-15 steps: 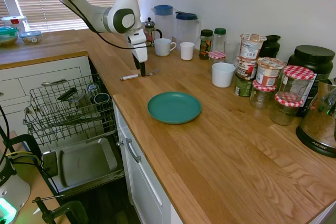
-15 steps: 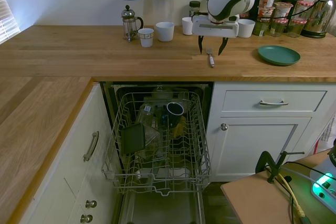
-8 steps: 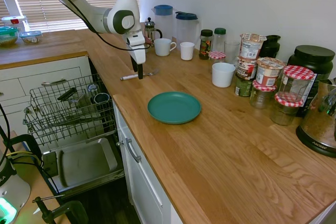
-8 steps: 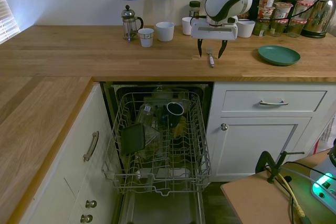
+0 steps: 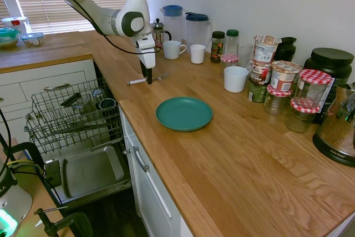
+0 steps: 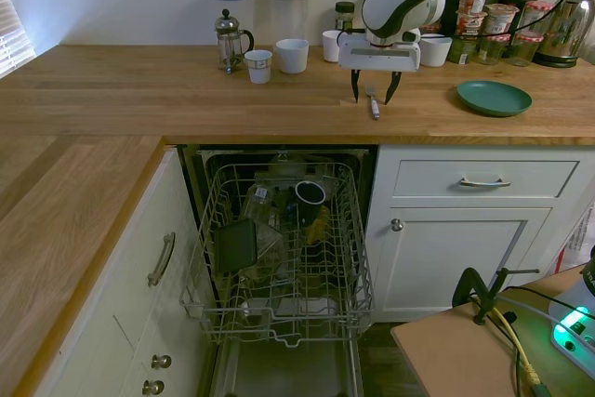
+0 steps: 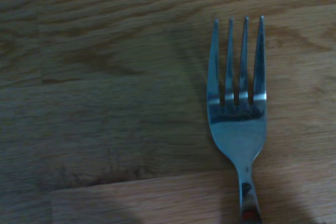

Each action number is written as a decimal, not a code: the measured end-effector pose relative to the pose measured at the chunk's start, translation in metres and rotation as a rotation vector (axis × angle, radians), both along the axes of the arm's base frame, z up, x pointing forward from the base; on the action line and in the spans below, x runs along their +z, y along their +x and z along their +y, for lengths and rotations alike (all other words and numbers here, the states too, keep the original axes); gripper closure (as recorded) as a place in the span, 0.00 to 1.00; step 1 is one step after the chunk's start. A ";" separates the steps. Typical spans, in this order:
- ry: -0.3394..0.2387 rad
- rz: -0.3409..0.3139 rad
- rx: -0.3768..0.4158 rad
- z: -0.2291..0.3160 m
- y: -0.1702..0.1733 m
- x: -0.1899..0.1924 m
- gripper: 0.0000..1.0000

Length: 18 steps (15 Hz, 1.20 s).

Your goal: Put the fork in the dishwasher

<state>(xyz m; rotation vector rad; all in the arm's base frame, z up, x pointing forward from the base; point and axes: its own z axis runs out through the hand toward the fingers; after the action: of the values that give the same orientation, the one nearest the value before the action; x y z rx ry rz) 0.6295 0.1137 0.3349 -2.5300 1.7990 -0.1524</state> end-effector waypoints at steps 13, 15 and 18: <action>0.023 0.011 -0.007 -0.009 0.001 0.000 1.00; 0.028 0.004 -0.011 -0.009 0.002 0.001 1.00; 0.028 0.000 -0.010 -0.009 0.001 0.004 1.00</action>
<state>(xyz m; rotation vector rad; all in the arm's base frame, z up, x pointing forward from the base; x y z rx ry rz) 0.6303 0.1043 0.3390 -2.5021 1.8015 -0.1267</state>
